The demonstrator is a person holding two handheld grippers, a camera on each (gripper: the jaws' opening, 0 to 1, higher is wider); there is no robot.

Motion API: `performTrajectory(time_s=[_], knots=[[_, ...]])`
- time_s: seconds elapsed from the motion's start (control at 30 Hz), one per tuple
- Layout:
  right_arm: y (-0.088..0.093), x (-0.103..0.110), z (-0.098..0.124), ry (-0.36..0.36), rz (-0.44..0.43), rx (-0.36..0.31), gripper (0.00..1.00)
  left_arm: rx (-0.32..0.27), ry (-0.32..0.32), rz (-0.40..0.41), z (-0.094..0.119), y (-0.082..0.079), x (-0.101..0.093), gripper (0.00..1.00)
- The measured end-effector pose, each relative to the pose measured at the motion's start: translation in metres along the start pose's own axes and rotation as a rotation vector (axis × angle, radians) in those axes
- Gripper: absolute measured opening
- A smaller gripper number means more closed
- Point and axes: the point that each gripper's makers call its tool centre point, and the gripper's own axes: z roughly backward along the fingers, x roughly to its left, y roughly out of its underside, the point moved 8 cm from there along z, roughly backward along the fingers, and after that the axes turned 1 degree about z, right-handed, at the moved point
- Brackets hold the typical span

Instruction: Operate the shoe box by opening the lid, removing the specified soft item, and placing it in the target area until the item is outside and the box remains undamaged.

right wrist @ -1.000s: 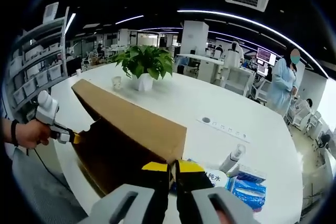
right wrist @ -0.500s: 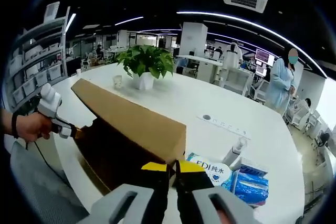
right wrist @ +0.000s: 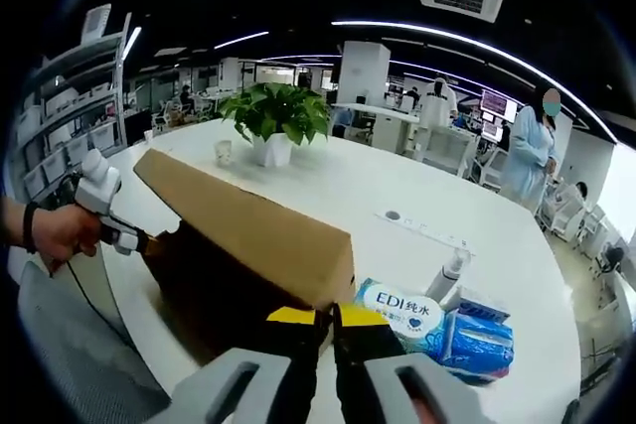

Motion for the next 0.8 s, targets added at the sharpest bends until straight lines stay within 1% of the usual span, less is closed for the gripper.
performTrajectory(time_s=[0.27,0.53,0.8], knots=[[0.005,0.003,0.001,0.003,-0.006,0.006,0.0,0.001,0.008,-0.008,0.0,0.0,0.0,0.09],[0.017,0.006,0.001,-0.007,-0.02,0.016,0.02,-0.001,0.023,0.004,0.0,0.001,0.001,0.09],[0.027,0.01,-0.001,-0.019,-0.036,0.042,0.03,0.0,0.025,0.005,0.0,0.0,0.001,0.1]])
